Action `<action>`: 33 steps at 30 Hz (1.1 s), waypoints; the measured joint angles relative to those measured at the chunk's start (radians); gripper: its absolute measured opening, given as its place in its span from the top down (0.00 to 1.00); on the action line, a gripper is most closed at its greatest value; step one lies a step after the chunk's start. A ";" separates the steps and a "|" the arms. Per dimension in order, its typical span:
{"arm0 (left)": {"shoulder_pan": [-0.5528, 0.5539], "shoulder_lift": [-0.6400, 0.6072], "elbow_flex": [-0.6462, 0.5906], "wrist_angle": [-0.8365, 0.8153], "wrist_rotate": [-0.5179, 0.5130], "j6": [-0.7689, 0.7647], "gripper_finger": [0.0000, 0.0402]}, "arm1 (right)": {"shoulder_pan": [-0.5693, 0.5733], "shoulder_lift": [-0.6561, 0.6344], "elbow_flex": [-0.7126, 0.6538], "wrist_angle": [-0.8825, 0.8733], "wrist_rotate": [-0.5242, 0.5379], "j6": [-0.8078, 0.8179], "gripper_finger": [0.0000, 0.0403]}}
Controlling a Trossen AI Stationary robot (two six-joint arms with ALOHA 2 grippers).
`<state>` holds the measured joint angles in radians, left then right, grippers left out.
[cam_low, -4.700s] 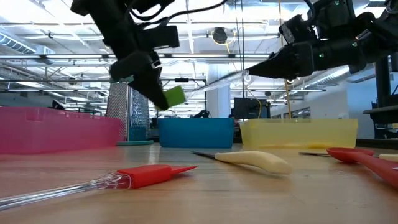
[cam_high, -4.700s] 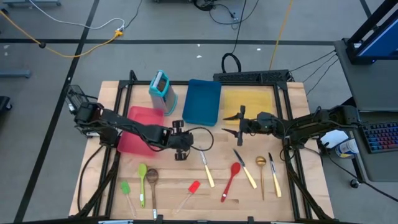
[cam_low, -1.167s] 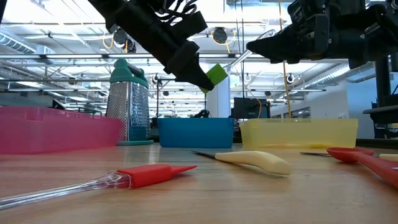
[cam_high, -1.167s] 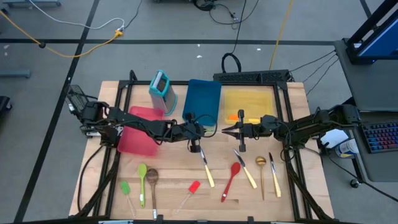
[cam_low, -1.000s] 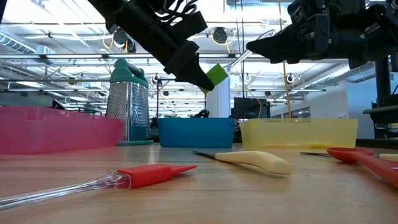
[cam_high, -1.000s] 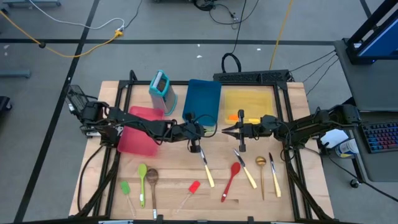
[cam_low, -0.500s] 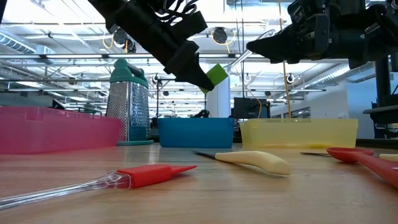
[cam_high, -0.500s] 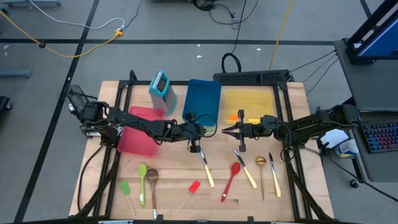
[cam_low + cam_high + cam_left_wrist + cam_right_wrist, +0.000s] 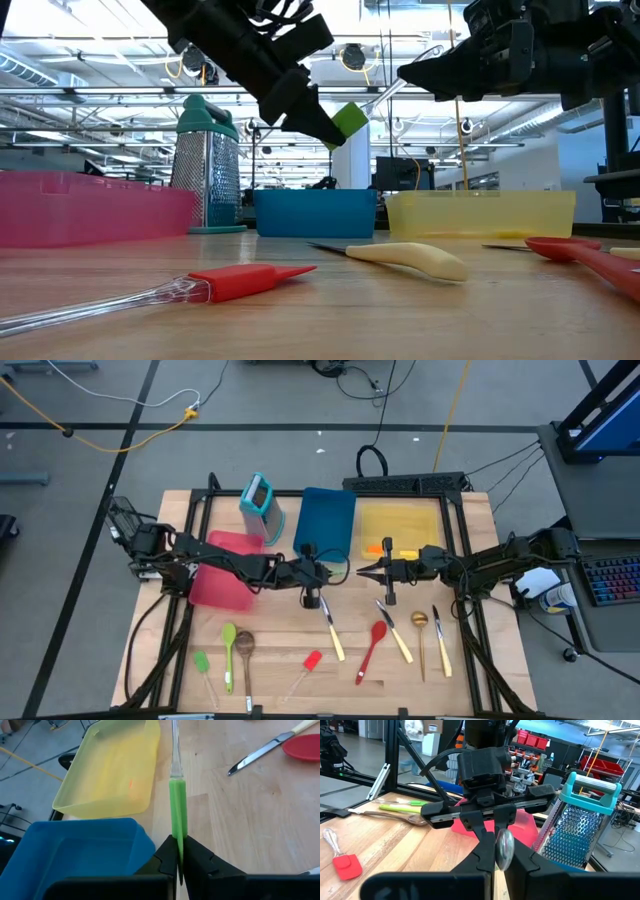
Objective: Pick & Place Kitchen Items
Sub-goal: Put the top green spatula into the yellow bin
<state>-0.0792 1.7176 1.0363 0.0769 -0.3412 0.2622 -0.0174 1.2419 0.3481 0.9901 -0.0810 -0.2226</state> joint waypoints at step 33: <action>0.004 -0.002 0.002 0.004 -0.085 -0.152 0.65 | -0.002 -0.010 0.000 -0.066 0.969 -0.212 0.97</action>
<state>-0.0750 1.7153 1.0382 0.0812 -0.4259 0.1103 -0.0196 1.2324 0.3477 0.9236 0.8883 -0.4343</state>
